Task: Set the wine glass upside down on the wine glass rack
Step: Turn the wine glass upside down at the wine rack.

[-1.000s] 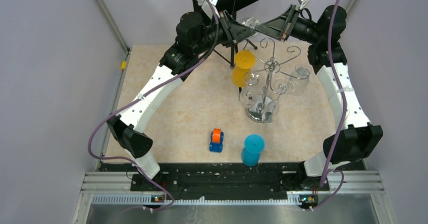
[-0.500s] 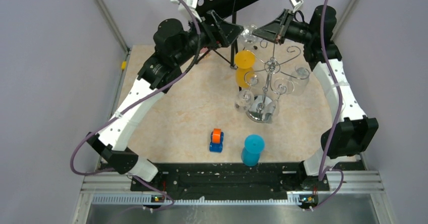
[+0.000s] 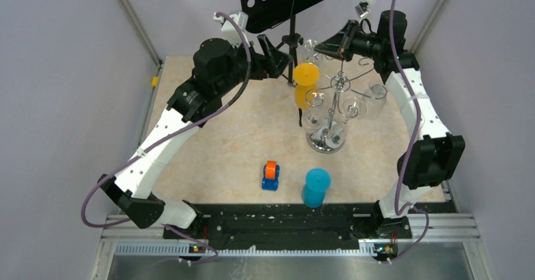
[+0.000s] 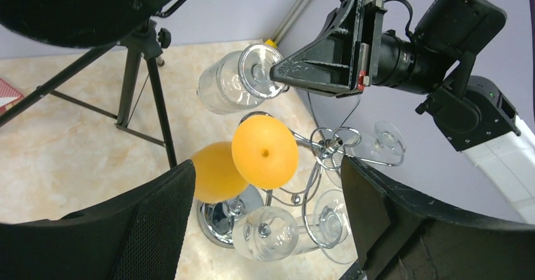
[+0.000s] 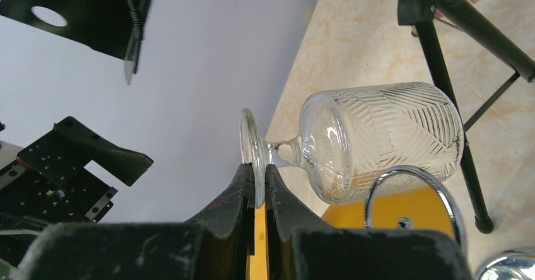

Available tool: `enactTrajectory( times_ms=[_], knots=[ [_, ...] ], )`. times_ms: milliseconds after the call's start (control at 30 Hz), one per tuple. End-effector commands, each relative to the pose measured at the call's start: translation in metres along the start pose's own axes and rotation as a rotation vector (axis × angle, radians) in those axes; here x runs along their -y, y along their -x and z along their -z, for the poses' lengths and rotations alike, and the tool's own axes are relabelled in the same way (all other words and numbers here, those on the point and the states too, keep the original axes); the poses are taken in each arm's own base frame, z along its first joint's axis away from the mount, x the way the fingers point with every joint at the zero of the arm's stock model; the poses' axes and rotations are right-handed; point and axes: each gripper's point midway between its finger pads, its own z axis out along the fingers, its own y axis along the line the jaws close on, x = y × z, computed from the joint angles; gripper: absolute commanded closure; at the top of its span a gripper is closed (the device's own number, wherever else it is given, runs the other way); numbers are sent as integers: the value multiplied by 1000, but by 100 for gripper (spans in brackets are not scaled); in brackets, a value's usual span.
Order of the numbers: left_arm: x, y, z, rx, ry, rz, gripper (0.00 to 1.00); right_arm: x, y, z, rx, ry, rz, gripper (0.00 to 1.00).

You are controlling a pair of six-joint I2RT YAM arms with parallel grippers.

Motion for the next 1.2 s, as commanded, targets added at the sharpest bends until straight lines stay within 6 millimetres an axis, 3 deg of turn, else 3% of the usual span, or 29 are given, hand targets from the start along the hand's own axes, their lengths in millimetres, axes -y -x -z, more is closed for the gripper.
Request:
enactTrajectory(
  times_ms=[0,200,700,1167],
  knots=[
    [5,11,14,39,-10,-9,13,-22,9,3,17,32,81,100],
    [4,10,13,36,-8,-22,13,-9,5,6,3,-47,79,100],
    [7,9,10,31,-26,-35,14,-2,1,24,-14,-146,68,100],
    [6,7,7,24,-29,-26,14,-7,7,46,13,-162,60,100]
  ],
)
